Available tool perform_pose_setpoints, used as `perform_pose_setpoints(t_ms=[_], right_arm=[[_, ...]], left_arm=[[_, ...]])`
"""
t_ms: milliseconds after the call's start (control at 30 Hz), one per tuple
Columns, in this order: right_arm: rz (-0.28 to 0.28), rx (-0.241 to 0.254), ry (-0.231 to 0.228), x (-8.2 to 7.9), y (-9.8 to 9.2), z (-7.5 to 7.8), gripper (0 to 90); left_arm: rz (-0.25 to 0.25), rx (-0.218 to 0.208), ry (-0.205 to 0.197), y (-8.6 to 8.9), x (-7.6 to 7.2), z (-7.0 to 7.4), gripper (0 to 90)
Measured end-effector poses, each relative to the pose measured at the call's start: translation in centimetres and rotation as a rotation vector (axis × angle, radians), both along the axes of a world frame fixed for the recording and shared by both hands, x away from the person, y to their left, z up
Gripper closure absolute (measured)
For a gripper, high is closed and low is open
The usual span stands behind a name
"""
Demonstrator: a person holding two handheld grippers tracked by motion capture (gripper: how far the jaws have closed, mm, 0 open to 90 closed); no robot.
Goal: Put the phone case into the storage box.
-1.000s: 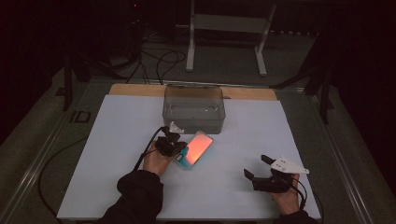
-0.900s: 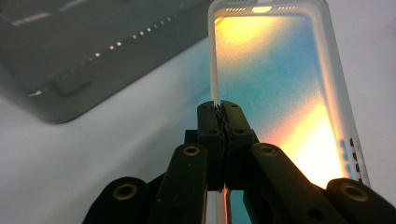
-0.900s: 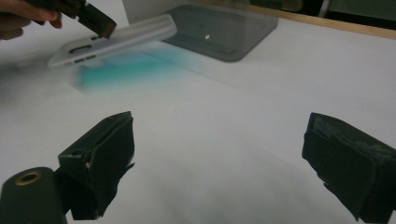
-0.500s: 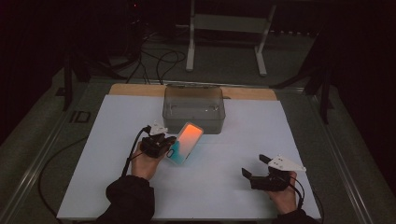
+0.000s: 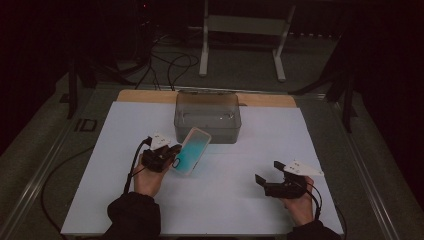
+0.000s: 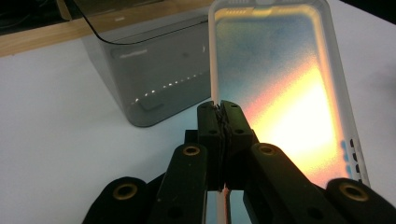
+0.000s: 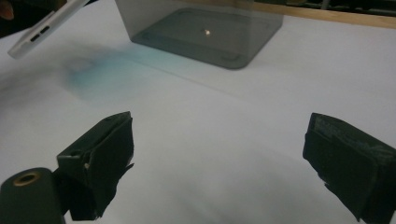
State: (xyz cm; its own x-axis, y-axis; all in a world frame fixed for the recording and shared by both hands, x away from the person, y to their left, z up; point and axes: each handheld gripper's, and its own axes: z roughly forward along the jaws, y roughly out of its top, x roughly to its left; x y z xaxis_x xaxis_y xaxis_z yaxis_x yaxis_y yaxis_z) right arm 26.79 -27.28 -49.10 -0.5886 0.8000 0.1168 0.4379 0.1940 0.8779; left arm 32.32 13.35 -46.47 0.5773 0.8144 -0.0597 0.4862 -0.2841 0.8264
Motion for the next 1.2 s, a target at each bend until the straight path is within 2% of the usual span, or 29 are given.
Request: perform_pose_setpoints(t_ms=[300,567,967,1200], right_arm=[[0.013,-0.004,-0.003,0.9,0.8,1.1,8.6],[0.024,0.018,0.001,1.6,2.0,2.0,8.6],[0.032,0.062,0.007,2.7,3.3,2.8,8.6],[0.062,0.078,0.009,3.2,4.4,3.3,8.6]], left_arm=[[0.012,-0.022,-0.02,0.6,-0.3,0.2,89.2],[0.023,-0.037,-0.052,0.6,-0.7,0.7,89.1],[0.022,-0.046,-0.069,0.1,-1.0,1.0,89.2],[0.022,-0.047,-0.076,0.1,-1.0,1.0,89.1]])
